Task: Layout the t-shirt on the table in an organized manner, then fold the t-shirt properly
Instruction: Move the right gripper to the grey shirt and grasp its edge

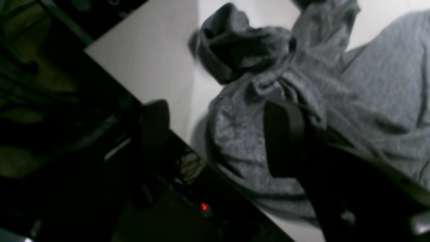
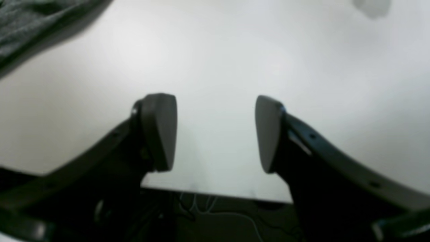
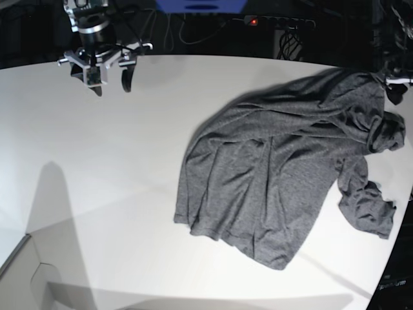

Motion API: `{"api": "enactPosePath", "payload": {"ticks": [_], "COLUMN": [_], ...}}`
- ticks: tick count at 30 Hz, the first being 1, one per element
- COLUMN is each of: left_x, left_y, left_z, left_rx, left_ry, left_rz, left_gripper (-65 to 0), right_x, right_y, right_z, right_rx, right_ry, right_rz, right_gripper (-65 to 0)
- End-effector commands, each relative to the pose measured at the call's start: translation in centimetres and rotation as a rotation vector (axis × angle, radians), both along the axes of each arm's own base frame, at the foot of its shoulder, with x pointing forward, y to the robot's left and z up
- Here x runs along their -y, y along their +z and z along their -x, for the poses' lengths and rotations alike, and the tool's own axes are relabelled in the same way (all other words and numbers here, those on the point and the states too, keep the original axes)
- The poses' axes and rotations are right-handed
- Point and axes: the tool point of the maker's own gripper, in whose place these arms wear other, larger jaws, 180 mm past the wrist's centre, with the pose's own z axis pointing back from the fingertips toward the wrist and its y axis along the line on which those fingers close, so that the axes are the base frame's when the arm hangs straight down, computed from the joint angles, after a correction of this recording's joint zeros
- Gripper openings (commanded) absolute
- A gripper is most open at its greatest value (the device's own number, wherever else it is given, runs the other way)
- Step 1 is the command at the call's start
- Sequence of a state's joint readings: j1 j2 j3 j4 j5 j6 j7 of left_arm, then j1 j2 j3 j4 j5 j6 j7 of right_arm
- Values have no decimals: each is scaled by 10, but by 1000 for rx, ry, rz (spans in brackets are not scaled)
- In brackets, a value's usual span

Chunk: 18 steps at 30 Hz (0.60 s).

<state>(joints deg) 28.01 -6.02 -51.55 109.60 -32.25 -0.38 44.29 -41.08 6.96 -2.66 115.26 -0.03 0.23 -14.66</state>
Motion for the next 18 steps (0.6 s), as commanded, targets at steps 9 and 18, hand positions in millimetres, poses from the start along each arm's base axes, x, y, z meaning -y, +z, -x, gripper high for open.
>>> {"api": "enactPosePath", "payload": {"ticks": [9, 18], "left_x": [-11, -10], "left_y": [-16, -20], "left_z": [-6, -3], "left_rx": [6, -2], "left_ry": [42, 48], "left_rz": [37, 47], "left_gripper": [-223, -223], "right_x": [-67, -153], "right_y": [13, 9], "right_z": [-43, -88], "right_rx": [19, -40], "right_ry": [182, 373], "right_rz": [-68, -100], "right_gripper": [-273, -271]}}
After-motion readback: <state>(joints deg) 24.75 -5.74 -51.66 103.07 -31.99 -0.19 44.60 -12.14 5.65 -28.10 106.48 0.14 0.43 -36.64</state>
